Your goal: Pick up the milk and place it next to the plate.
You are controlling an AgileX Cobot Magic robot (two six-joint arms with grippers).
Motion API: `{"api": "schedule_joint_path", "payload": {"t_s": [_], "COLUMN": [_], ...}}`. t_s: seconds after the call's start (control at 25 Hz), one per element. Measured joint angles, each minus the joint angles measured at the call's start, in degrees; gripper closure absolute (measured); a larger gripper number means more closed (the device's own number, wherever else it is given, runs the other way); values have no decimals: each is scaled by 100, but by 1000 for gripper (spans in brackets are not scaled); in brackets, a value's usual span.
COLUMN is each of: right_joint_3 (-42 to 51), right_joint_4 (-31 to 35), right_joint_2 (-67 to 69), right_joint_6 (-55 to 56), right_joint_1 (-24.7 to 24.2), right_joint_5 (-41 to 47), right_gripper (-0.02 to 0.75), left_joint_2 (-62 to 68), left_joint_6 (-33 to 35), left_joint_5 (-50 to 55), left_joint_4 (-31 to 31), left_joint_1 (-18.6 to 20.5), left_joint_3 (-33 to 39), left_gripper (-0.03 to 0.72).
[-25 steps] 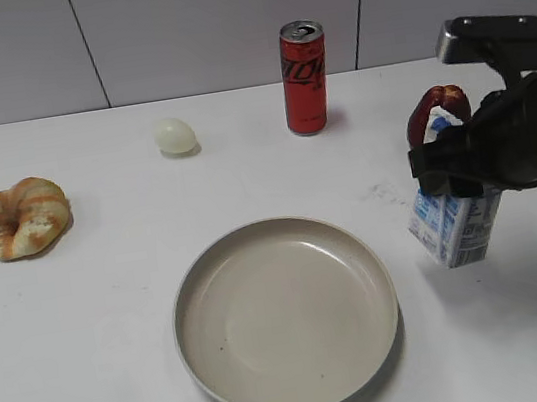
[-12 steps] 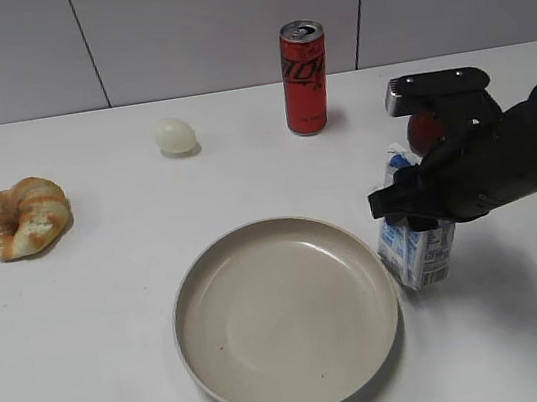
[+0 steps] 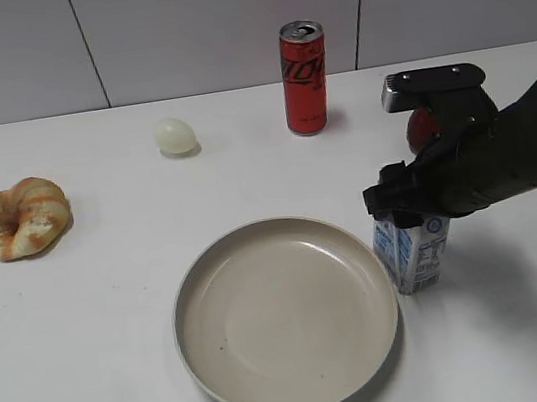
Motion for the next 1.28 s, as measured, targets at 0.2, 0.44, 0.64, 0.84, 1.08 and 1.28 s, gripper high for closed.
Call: {"api": "schedule_joint_path", "payload": {"t_s": [0.2, 0.44, 0.64, 0.84, 1.08, 1.28], "right_joint_3": [0, -400, -1007, -1052, -122, 983], "right_joint_4": [-11, -165, -816, -1068, -1097, -1104], "right_joint_2": [-78, -1007, -2114, -3076, -4496, -5940], "right_joint_6": [0, -177, -344, -577, -781, -1123], "right_joint_1": [0, 0, 0, 0, 0, 0], "right_joint_5": [21, 883, 3029, 5167, 5867, 5615], "right_gripper": [174, 101, 102, 139, 151, 153], "left_joint_2": [0, 0, 0, 0, 0, 0], "left_joint_6": [0, 0, 0, 0, 0, 0], "left_joint_5": [0, 0, 0, 0, 0, 0], "left_joint_4": [0, 0, 0, 0, 0, 0], "left_joint_1": [0, 0, 0, 0, 0, 0], "left_joint_3": [0, 0, 0, 0, 0, 0], "left_gripper": [459, 459, 459, 459, 459, 459]}}
